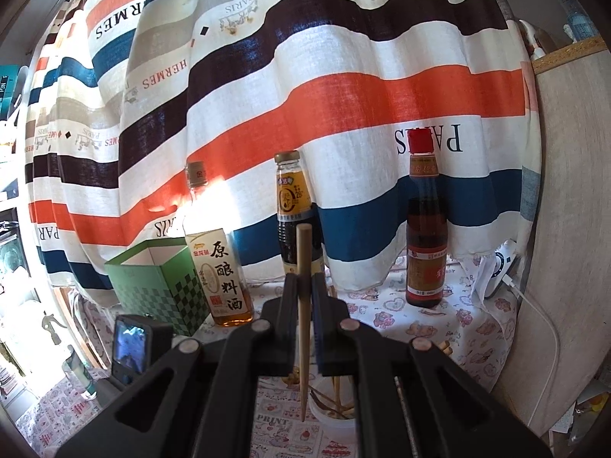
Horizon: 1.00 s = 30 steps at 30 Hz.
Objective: Organize utensils
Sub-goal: 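Carry both held chopsticks over the clear cup and lower them in, then open both tools to release the chopsticks into the cup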
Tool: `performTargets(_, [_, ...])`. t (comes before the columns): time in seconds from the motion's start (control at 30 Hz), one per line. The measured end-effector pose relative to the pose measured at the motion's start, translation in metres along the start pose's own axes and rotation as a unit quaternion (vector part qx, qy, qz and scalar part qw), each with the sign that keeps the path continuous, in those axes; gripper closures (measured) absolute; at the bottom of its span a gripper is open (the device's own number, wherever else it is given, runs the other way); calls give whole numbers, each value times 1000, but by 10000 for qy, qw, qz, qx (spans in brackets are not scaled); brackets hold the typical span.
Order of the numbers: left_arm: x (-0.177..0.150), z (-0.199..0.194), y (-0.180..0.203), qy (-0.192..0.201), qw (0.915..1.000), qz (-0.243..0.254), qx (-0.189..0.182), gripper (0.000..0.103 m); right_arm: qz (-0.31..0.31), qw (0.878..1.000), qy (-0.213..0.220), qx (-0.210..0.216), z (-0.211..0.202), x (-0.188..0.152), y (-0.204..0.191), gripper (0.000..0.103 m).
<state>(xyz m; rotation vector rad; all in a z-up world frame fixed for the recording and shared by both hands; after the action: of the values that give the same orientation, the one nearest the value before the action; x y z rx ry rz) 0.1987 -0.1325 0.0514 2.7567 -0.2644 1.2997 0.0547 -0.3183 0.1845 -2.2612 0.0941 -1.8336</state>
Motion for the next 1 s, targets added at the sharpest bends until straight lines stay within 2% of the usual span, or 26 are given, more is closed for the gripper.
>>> performTargets(0.17, [17,-68,6,597,9982,92,-50,97,9,9999,104,22,-9,4,2,97])
performTargets(0.23, [20,-88,3,787,9967,87,-203,97,12,9999,137,44,-11,5,3,97])
performTargets(0.3, [21,-103,2,1138,9926,-6,-417,97,-10,9998,182,40,-11,6,4,97])
performTargets(0.4, [30,-135,2,1599,9859,-92,-492,97,69,9999,149,-19,-9,6,8,97])
performTargets(0.57, [40,-158,6,1988,9762,-356,-785,97,174,9995,251,-77,-9,8,18,97])
performTargets(0.7, [46,-171,8,2277,9673,-551,-973,97,494,9979,411,17,-8,9,33,97])
performTargets(0.73, [47,-174,10,2342,9650,-559,-1038,97,594,9970,503,-19,-8,9,38,97])
performTargets(0.8, [50,-179,15,2460,9611,-525,-1140,97,663,9943,729,-416,-8,8,44,97])
performTargets(0.83, [52,-181,17,2524,9593,-489,-1172,97,660,9934,805,-485,-7,8,47,96])
performTargets(1.0, [59,-183,34,2751,9498,-359,-1445,97,877,9928,638,-516,9,5,64,97])
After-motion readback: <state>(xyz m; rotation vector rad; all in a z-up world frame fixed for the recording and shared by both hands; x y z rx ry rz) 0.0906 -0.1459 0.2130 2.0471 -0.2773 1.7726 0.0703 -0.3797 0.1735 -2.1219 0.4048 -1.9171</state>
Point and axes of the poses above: each gripper's, at about its wrist camera, not at the fingertips, and z roughly the way its jaws point, y to its right, x to its top, the point moved 1 cm from there along z, roughly the way its jaws point, and after that the axes turned 5 degrees about z, right-handed, at the moved point
